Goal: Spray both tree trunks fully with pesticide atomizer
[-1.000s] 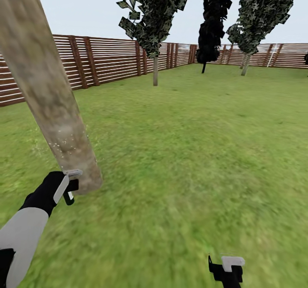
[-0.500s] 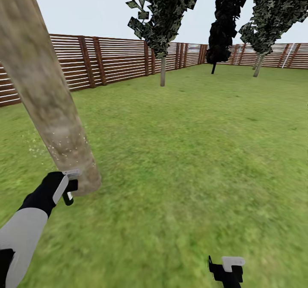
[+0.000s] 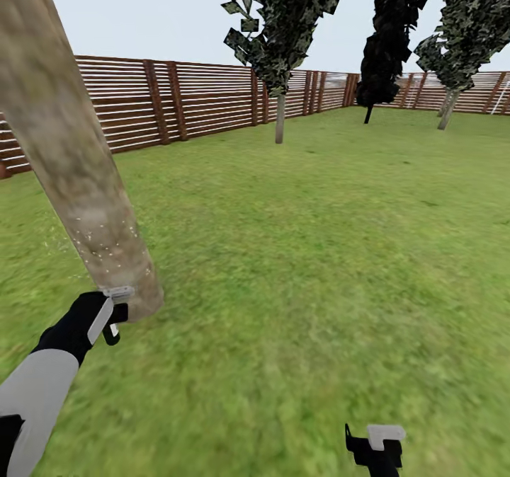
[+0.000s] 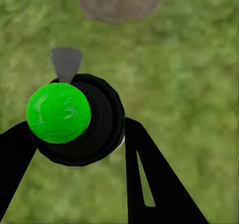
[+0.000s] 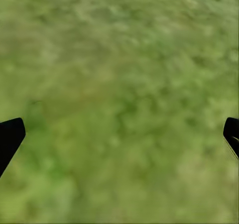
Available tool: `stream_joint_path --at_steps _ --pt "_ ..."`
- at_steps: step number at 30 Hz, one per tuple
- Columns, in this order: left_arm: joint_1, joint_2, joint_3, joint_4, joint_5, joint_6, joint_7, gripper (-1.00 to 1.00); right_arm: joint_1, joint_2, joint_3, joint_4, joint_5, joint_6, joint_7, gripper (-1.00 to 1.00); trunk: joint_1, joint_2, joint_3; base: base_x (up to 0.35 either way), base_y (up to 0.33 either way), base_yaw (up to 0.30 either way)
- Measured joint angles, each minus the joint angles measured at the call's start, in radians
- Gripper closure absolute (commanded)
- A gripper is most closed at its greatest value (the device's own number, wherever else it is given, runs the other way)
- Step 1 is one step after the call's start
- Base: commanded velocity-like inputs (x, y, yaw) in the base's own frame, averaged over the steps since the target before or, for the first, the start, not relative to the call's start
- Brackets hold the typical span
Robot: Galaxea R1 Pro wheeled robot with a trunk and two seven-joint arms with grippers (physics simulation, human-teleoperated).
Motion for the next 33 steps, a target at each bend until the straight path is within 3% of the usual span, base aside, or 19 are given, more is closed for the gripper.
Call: stream_joint_path --at_steps 19,33 --pt "0.0 0.0 -0.002 0.006 -0.001 -0.008 -0.002 1.0 0.0 0.0 0.0 0.0 0.0 0.0 0.0 -1.0 0.0 0.0 0.0 0.195 -0.243 0.041" --pt "-0.002 0.001 0.0 -0.009 0.001 -0.006 -0.003 1.0 0.0 0.0 0.0 0.0 0.0 0.0 0.0 -1.0 0.0 0.0 0.0 0.193 -0.175 0.262"
